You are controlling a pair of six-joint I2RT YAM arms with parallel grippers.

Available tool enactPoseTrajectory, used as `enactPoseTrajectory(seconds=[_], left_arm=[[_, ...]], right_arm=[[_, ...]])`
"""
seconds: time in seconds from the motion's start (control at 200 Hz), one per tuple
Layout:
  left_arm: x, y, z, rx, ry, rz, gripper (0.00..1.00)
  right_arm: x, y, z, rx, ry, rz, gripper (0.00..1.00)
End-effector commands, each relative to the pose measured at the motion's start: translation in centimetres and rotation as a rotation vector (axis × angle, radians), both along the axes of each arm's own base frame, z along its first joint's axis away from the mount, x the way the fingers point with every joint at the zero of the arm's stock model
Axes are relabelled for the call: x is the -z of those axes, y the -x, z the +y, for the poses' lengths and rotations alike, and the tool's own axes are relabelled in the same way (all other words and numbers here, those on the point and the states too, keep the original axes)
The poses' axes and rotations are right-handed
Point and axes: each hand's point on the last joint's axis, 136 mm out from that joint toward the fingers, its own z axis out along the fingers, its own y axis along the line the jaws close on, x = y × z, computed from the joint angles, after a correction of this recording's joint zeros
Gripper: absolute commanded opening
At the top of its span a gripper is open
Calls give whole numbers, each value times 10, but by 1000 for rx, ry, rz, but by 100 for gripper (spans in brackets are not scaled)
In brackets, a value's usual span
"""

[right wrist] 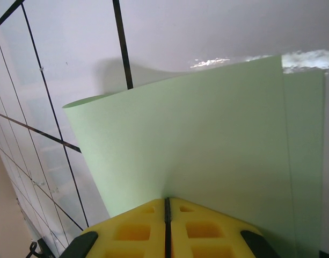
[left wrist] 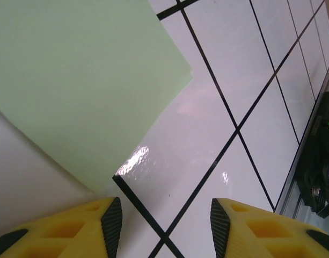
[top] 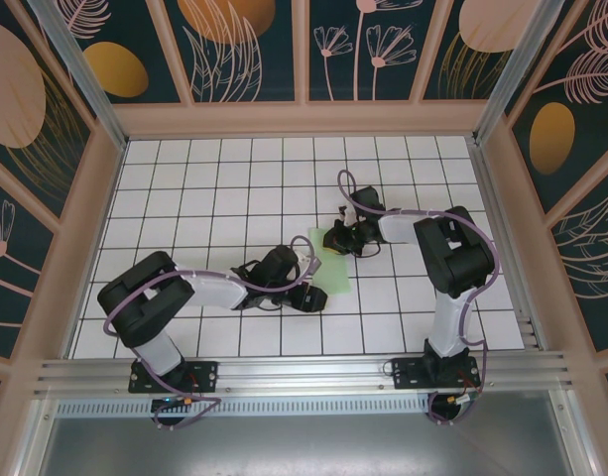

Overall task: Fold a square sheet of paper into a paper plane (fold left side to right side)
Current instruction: First fold the square sheet of paper in half at the center of the table, then hold the square sheet of paper at the center of the table.

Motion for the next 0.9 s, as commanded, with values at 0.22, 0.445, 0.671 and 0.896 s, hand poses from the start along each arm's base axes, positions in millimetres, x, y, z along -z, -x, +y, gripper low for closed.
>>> enactPoseTrajectory(seconds=[0.22, 0.445, 0.671, 0.896], left_arm=[[-69, -47, 4, -88, 84, -69, 52], [-58, -67, -9, -57, 83, -61, 52], [-47, -72, -28, -26, 132, -24, 51], [-20, -65, -39, 9, 84, 13, 51]], right_arm=[[37, 23, -13, 8, 130, 79, 10], [36, 23, -13, 5, 131, 79, 11], [35, 22, -11, 0, 127, 76, 11], [33, 21, -9, -5, 122, 73, 11]])
